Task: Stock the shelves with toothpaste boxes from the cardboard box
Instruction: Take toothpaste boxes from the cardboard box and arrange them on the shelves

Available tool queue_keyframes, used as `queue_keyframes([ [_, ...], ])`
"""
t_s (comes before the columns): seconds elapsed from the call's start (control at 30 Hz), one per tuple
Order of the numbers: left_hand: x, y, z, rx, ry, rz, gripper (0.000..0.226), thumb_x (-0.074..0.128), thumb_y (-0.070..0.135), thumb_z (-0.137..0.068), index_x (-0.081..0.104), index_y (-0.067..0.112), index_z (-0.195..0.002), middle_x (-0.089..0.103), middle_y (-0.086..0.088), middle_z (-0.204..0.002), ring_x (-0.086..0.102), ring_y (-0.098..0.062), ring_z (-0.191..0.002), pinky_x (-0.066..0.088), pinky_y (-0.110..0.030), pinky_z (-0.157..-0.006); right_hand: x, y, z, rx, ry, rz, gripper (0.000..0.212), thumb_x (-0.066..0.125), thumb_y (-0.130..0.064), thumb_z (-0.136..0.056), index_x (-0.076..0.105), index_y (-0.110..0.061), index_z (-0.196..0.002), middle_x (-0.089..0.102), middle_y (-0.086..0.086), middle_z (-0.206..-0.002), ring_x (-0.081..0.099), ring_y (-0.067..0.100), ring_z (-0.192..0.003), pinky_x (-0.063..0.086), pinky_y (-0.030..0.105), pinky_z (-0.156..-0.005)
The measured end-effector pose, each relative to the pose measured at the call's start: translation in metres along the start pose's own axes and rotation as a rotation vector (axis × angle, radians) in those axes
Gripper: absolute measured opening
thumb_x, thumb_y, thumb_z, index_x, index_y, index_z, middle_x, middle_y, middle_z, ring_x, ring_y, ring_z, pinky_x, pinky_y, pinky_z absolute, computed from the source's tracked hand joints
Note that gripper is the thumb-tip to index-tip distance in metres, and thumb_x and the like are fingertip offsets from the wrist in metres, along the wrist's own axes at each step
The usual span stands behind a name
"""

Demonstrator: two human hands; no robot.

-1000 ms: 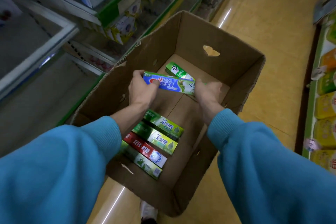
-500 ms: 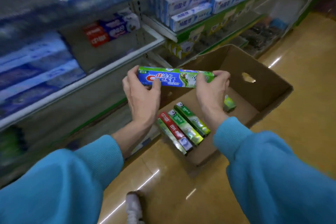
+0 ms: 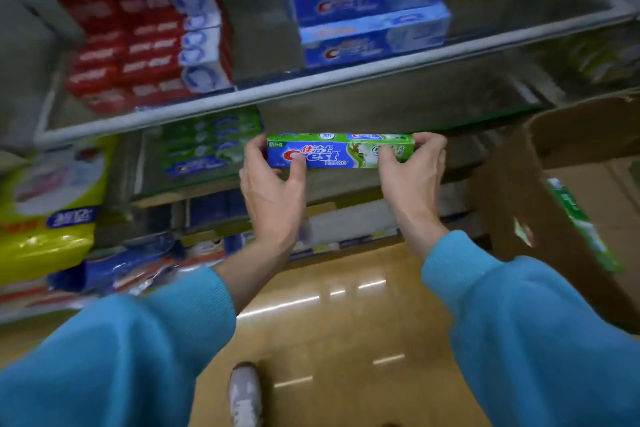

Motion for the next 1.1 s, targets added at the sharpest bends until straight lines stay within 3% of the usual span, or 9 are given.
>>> queue_keyframes([
  [0.1,-0.041,-0.050,-0.032,-0.008,0.050,-0.046,0.053,0.074,0.031,-0.089,0.053,0.011,-0.133,0.064,-0.006,-0.126,0.060,-0.026,-0.115,0.047,-0.041,-0.103,0.064,-0.005,0.021,-0.060,-0.101,-0.003,0.040,0.064,-0.018,-0.086,0.043,-0.011,-0.119,0.047,0.007,-0.125,0.045,0.021,-0.119,0.034,0.019,-0.090],
  [0.23,-0.076,-0.101,-0.082,-0.022,0.108,-0.063,0.052,0.075,0.031,-0.089,0.057,0.009,-0.133,0.067,-0.006,-0.125,0.062,-0.021,-0.114,0.046,-0.034,-0.101,0.137,-0.011,0.023,-0.174,-0.178,-0.025,0.043,0.067,-0.024,-0.087,0.053,-0.009,-0.125,0.056,0.009,-0.124,0.053,0.022,-0.117,0.044,0.036,-0.103],
  [0.3,-0.087,-0.122,-0.110,-0.002,0.138,-0.051,0.050,0.076,0.036,-0.088,0.061,0.010,-0.128,0.070,-0.007,-0.118,0.065,-0.022,-0.109,0.050,-0.037,-0.096,0.170,-0.016,0.015,-0.242,-0.232,-0.032,0.040,0.066,-0.035,-0.086,0.061,-0.012,-0.119,0.063,0.009,-0.115,0.061,0.023,-0.108,0.051,0.043,-0.096],
  [0.4,-0.098,-0.143,-0.150,0.046,0.171,-0.022,0.043,0.076,0.039,-0.087,0.065,0.010,-0.117,0.072,-0.006,-0.110,0.068,-0.024,-0.102,0.054,-0.040,-0.087,0.216,-0.024,-0.007,-0.305,-0.271,-0.052,0.051,0.061,-0.055,-0.077,0.063,-0.020,-0.113,0.067,0.005,-0.111,0.065,0.019,-0.102,0.055,0.043,-0.092],
  [0.5,-0.103,-0.156,-0.189,0.089,0.197,-0.096,0.033,0.076,0.037,-0.087,0.070,0.010,-0.105,0.074,-0.006,-0.102,0.070,-0.024,-0.095,0.054,-0.037,-0.078,0.255,-0.029,-0.035,-0.387,-0.231,-0.083,0.063,0.063,-0.060,-0.070,0.061,-0.018,-0.118,0.066,0.004,-0.115,0.064,0.020,-0.107,0.053,0.043,-0.095],
  [0.67,-0.099,-0.182,-0.243,0.067,0.189,-0.027,0.036,0.081,0.038,-0.081,0.069,0.017,-0.108,0.074,0.000,-0.107,0.071,-0.020,-0.098,0.058,-0.041,-0.089,0.298,-0.047,-0.068,-0.450,-0.222,-0.117,0.064,0.078,-0.048,-0.068,0.058,-0.015,-0.120,0.065,0.006,-0.121,0.061,0.021,-0.116,0.048,0.043,-0.104],
  [0.73,-0.096,-0.192,-0.261,0.048,0.184,-0.041,0.043,0.083,0.038,-0.079,0.067,0.014,-0.111,0.073,0.000,-0.108,0.070,-0.021,-0.099,0.057,-0.043,-0.090,0.306,-0.052,-0.073,-0.446,-0.232,-0.050,0.056,0.080,-0.036,-0.077,0.058,-0.010,-0.122,0.064,0.008,-0.124,0.061,0.023,-0.115,0.047,0.042,-0.106],
  [0.93,-0.081,-0.208,-0.280,0.106,0.126,-0.051,0.052,0.081,0.033,-0.084,0.059,0.012,-0.125,0.061,0.005,-0.106,0.062,-0.016,-0.098,0.054,-0.039,-0.094,0.322,-0.044,-0.088,-0.521,-0.265,0.034,0.047,0.077,-0.026,-0.086,0.055,-0.007,-0.123,0.062,0.007,-0.109,0.059,0.022,-0.101,0.050,0.038,-0.095],
  [1.1,-0.078,-0.211,-0.285,0.112,0.079,-0.031,0.054,0.078,0.034,-0.086,0.055,0.020,-0.133,0.059,0.005,-0.112,0.063,-0.020,-0.104,0.055,-0.042,-0.096,0.323,-0.042,-0.089,-0.525,-0.320,0.030,0.047,0.071,-0.024,-0.091,0.051,-0.011,-0.131,0.057,0.000,-0.114,0.057,0.017,-0.104,0.048,0.027,-0.094],
])
Point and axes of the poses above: each hand's wrist, its own z-axis away from the middle knuckle, its own x-axis out of the palm, y = z × x, the point moved 3 cm from there along -z, towards the middle knuckle
